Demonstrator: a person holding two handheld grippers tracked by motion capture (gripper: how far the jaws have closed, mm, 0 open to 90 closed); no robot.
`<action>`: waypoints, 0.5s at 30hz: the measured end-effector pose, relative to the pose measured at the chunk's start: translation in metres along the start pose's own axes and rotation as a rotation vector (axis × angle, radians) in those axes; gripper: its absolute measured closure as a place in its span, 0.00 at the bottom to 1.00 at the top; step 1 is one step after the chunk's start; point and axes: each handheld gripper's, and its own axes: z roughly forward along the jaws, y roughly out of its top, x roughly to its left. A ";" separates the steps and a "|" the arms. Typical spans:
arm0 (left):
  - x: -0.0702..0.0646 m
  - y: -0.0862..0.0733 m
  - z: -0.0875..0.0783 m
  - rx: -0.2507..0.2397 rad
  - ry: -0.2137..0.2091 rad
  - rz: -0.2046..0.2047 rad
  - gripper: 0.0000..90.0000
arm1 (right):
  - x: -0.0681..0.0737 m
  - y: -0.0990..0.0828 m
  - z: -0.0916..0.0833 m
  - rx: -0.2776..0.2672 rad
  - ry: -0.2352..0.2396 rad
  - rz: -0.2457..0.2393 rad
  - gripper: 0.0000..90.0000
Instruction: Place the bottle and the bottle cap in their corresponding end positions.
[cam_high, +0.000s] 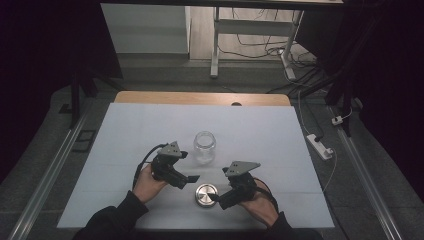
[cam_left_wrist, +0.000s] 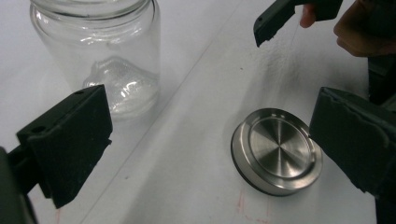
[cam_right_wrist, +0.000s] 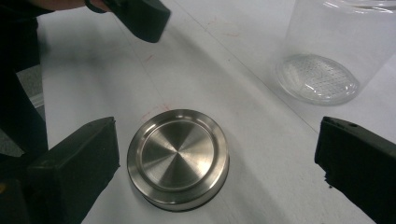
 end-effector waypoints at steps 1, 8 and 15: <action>-0.001 -0.001 -0.001 0.001 -0.002 0.000 0.01 | 0.000 0.000 0.000 -0.001 -0.001 -0.001 0.00; -0.006 -0.005 -0.007 -0.003 -0.005 -0.007 0.01 | 0.001 0.000 -0.004 -0.005 -0.003 -0.004 0.00; -0.011 -0.009 -0.013 -0.015 -0.011 -0.011 0.01 | 0.002 0.000 -0.010 -0.021 -0.001 -0.003 0.00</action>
